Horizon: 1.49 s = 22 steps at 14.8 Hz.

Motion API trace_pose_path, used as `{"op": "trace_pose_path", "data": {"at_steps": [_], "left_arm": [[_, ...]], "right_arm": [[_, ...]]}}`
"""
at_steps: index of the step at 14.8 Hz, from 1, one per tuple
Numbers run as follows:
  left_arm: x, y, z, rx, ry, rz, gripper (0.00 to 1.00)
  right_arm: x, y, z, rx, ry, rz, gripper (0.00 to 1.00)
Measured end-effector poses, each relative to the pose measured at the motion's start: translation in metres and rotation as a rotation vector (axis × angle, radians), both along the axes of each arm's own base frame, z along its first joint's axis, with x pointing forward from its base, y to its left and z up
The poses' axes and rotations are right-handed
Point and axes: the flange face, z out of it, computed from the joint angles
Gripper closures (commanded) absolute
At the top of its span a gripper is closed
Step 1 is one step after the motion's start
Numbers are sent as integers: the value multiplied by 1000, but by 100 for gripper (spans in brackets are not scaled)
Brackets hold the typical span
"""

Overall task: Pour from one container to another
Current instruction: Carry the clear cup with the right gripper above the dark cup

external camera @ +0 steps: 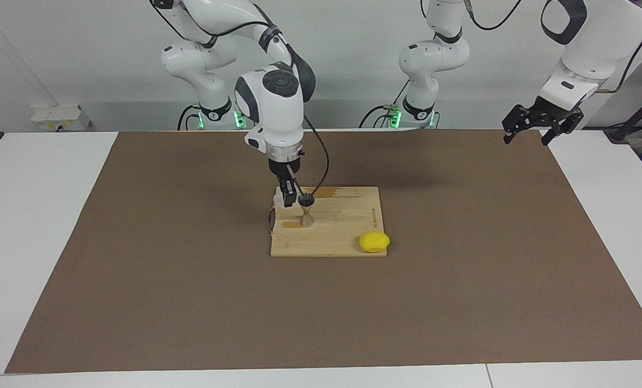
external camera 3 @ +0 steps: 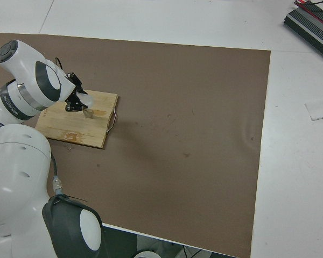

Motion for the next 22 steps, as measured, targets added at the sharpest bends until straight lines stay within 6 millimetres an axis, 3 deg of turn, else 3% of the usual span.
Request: {"op": "trace_pose_path", "data": {"at_steps": [3, 8, 14, 18, 22], "left_arm": [[0, -9, 1, 0, 1, 5, 0], [4, -10, 3, -6, -1, 27, 0], [45, -22, 3, -21, 33, 5, 0], [51, -28, 1, -20, 37, 38, 0], [50, -43, 1, -18, 40, 27, 0]], "right_arm": [[-7, 12, 1, -84, -54, 79, 100], [-3, 16, 9, -180, -158, 163, 100], [-2, 25, 15, -247, -254, 250, 100], [-8, 40, 8, -275, -286, 313, 100], [-11, 40, -2, -329, -311, 366, 100]]}}
